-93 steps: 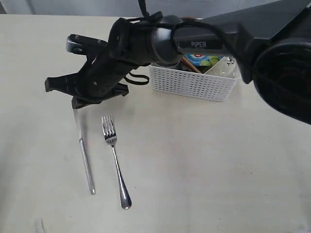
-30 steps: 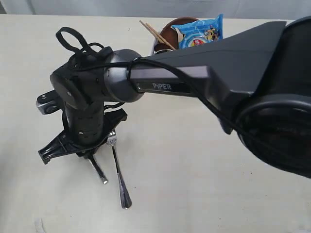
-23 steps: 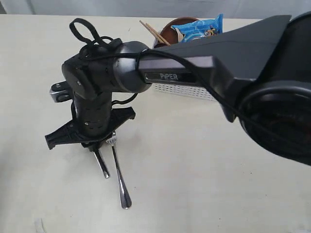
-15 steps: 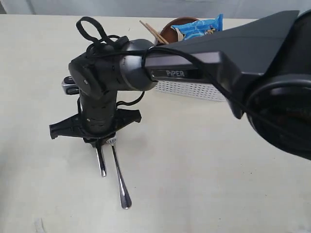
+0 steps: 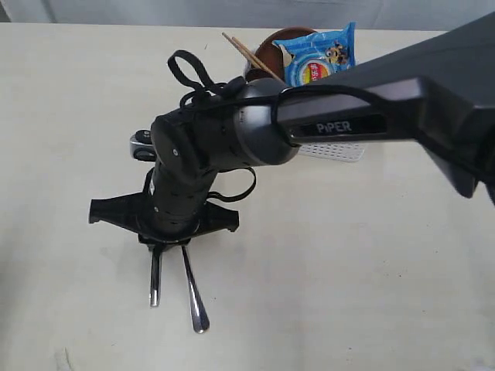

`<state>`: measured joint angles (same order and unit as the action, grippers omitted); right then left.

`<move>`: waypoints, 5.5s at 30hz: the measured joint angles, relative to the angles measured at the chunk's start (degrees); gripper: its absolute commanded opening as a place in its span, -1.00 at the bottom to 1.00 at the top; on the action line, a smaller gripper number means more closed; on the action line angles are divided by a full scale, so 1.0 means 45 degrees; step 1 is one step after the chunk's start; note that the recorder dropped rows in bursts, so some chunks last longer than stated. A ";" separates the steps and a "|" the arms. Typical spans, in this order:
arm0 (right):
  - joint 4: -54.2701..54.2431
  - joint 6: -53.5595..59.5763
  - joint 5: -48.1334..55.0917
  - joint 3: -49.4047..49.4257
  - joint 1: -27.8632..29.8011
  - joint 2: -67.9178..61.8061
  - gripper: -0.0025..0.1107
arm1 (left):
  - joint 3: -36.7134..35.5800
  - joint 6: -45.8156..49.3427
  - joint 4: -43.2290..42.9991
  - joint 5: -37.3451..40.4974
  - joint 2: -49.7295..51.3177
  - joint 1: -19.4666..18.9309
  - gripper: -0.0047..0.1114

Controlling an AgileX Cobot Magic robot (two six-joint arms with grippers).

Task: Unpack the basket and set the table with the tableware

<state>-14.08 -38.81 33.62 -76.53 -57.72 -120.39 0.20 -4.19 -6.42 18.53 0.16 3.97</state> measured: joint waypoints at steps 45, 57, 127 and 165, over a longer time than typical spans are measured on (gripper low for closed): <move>0.0434 0.3441 0.1955 0.0134 0.0885 0.0467 -0.23 | 0.0000 0.0000 0.0000 0.0000 0.0000 0.0000 -0.92; 0.0482 0.3724 0.1115 0.0134 0.1101 0.0182 -0.96 | 0.0000 0.0000 0.0000 0.0000 0.0000 0.0000 -0.92; -0.0662 0.1306 -0.0760 0.0395 0.1590 0.0002 -0.96 | 0.0000 0.0000 0.0000 0.0000 0.0000 0.0000 -0.92; 0.1441 0.1755 0.0332 0.0422 0.0894 0.0298 -0.89 | 0.0000 0.0000 0.0000 0.0000 0.0000 0.0000 -0.92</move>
<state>-7.60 -30.91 35.12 -74.63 -53.69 -119.05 0.20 -4.19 -6.42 18.53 0.16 3.97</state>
